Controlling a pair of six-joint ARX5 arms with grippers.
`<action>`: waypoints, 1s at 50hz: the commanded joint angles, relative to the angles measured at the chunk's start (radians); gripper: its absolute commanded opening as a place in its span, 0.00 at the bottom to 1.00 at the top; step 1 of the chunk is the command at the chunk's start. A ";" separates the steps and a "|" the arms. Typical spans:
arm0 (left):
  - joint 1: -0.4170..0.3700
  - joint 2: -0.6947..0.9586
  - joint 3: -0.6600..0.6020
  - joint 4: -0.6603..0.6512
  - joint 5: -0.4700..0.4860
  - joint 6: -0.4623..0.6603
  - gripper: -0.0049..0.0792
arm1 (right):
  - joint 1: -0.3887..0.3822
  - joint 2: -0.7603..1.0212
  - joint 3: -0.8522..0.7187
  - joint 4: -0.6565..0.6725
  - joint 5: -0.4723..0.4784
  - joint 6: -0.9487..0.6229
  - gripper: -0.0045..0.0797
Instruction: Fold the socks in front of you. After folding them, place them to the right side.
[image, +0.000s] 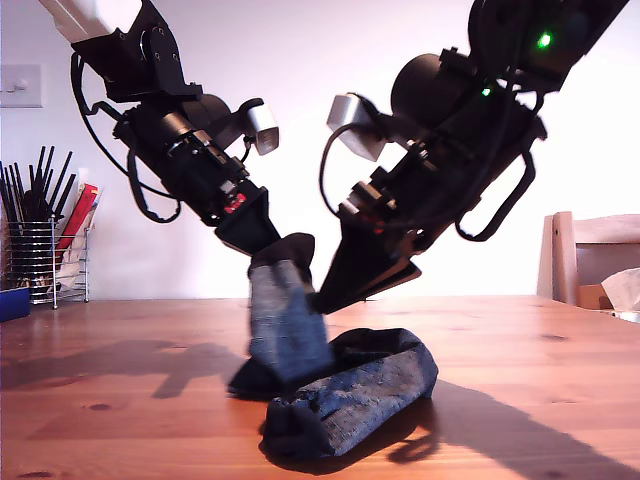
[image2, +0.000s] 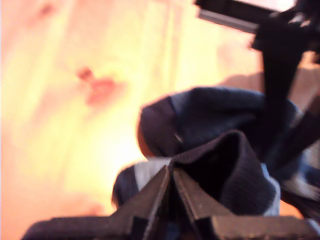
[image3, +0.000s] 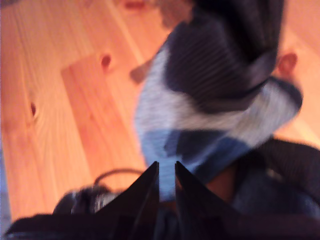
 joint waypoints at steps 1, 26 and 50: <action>-0.002 0.040 -0.008 0.012 0.006 0.005 0.03 | 0.002 -0.019 0.018 -0.007 -0.001 -0.007 0.16; 0.002 0.178 -0.008 0.181 -0.026 0.012 0.03 | 0.003 -0.027 0.027 0.020 0.002 -0.007 0.16; 0.005 0.178 -0.008 0.198 -0.028 0.012 0.10 | 0.011 0.142 0.027 0.172 -0.001 0.001 0.04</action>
